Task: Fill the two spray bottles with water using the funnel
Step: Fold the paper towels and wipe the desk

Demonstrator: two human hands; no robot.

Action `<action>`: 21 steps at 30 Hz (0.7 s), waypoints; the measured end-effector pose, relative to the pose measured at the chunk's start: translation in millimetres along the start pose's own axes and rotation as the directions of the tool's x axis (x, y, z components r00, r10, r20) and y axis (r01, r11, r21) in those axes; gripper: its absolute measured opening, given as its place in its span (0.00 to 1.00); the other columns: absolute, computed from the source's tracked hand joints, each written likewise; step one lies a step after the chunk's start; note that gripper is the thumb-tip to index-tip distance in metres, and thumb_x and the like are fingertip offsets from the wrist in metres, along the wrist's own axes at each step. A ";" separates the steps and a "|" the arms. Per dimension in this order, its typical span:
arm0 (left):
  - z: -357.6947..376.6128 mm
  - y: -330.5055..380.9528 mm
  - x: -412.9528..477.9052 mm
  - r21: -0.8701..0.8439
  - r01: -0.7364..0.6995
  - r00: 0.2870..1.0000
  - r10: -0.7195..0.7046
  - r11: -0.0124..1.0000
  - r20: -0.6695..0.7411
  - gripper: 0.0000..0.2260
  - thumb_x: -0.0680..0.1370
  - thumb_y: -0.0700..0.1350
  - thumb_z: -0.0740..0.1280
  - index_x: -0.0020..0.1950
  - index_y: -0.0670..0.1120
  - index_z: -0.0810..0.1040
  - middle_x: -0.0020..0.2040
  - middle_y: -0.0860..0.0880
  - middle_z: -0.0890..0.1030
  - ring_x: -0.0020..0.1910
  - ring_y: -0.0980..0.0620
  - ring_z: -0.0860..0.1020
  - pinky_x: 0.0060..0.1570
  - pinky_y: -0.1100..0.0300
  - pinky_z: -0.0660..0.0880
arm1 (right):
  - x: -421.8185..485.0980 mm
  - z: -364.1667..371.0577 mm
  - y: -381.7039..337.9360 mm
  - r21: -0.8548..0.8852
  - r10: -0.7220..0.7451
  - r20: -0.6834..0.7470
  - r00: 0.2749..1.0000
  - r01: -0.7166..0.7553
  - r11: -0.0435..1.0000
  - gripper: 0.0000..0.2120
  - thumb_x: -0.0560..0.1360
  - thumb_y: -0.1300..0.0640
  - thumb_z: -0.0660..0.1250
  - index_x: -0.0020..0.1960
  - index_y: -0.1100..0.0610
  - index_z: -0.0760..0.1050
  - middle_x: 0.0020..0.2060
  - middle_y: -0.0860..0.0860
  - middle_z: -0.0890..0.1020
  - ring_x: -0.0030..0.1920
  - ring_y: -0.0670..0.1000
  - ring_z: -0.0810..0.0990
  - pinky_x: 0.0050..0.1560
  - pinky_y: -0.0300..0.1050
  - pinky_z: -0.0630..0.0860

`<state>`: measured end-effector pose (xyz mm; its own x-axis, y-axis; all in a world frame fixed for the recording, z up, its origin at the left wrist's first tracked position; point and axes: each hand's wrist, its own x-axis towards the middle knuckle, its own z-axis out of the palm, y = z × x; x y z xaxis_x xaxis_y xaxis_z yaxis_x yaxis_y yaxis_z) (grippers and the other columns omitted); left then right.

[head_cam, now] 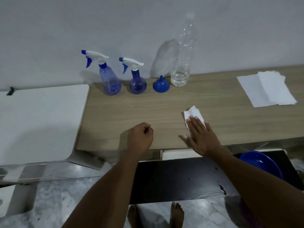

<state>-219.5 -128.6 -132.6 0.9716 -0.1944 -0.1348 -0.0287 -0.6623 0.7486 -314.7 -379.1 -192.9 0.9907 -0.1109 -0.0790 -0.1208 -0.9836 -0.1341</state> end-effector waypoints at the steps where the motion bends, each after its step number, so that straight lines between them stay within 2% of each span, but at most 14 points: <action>1: 7.8 4.0 -5.1 0.013 -0.017 1.000 0.016 1.000 0.022 0.06 0.78 0.46 0.67 0.44 0.48 0.82 0.37 0.51 0.82 0.39 0.53 0.79 0.41 0.61 0.72 | -4.8 1.1 1.9 0.027 0.049 -0.007 0.999 -0.049 0.998 0.44 0.76 0.29 0.30 0.81 0.56 0.50 0.81 0.52 0.51 0.81 0.51 0.47 0.78 0.60 0.52; 4: 18.0 9.1 -18.6 0.057 -0.069 0.996 0.066 0.996 0.053 0.05 0.77 0.47 0.67 0.45 0.50 0.82 0.39 0.54 0.82 0.42 0.53 0.81 0.45 0.62 0.75 | -10.1 7.6 -11.5 0.114 0.236 -0.014 0.972 -0.233 0.966 0.43 0.76 0.28 0.31 0.82 0.54 0.45 0.81 0.51 0.46 0.81 0.51 0.42 0.79 0.58 0.45; 7: 9.5 2.2 -29.0 0.119 -0.135 0.991 0.131 0.984 0.043 0.06 0.77 0.47 0.67 0.48 0.49 0.83 0.45 0.53 0.84 0.46 0.54 0.81 0.47 0.64 0.73 | -5.0 11.8 -44.9 0.207 0.453 -0.004 0.892 -0.442 0.873 0.40 0.79 0.32 0.38 0.81 0.58 0.45 0.81 0.55 0.46 0.81 0.54 0.40 0.78 0.60 0.42; 10: -12.0 -17.4 -37.2 0.188 -0.201 0.979 0.200 0.961 0.028 0.07 0.78 0.46 0.66 0.52 0.49 0.83 0.50 0.52 0.84 0.51 0.52 0.80 0.50 0.63 0.72 | 3.1 13.8 -86.1 0.267 0.574 0.009 0.819 -0.555 0.788 0.42 0.79 0.33 0.40 0.81 0.63 0.43 0.80 0.60 0.46 0.80 0.57 0.39 0.78 0.63 0.41; 13: -43.7 -48.5 -44.6 0.259 -0.231 0.971 0.240 0.938 -0.002 0.09 0.77 0.46 0.67 0.55 0.48 0.83 0.53 0.50 0.84 0.53 0.50 0.80 0.53 0.59 0.73 | 11.2 20.5 -128.8 0.277 0.599 -0.011 0.801 -0.573 0.771 0.43 0.79 0.33 0.41 0.80 0.65 0.44 0.80 0.61 0.46 0.80 0.58 0.40 0.78 0.63 0.42; 16: -83.4 -90.2 -51.0 0.281 -0.252 0.964 0.264 0.926 -0.005 0.10 0.77 0.46 0.67 0.56 0.46 0.83 0.53 0.48 0.84 0.53 0.48 0.80 0.55 0.55 0.76 | 23.1 28.5 -175.2 0.247 0.583 -0.014 0.812 -0.562 0.789 0.44 0.79 0.32 0.40 0.80 0.65 0.44 0.80 0.62 0.46 0.80 0.59 0.39 0.78 0.63 0.41; 21: -153.7 -157.6 -64.2 0.256 -0.153 0.980 0.179 0.955 -0.082 0.12 0.77 0.50 0.64 0.55 0.48 0.82 0.52 0.49 0.84 0.52 0.48 0.81 0.52 0.51 0.78 | 49.7 40.9 -258.7 0.205 0.508 -0.042 0.860 -0.490 0.847 0.45 0.78 0.31 0.43 0.79 0.67 0.48 0.79 0.64 0.51 0.80 0.61 0.45 0.77 0.65 0.44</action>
<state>-241.3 99.4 -142.2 0.9668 -0.2494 0.0552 -0.2357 -0.7877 0.5691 -236.8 -124.4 -202.5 0.7936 -0.6010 -0.0947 -0.6008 -0.7496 -0.2778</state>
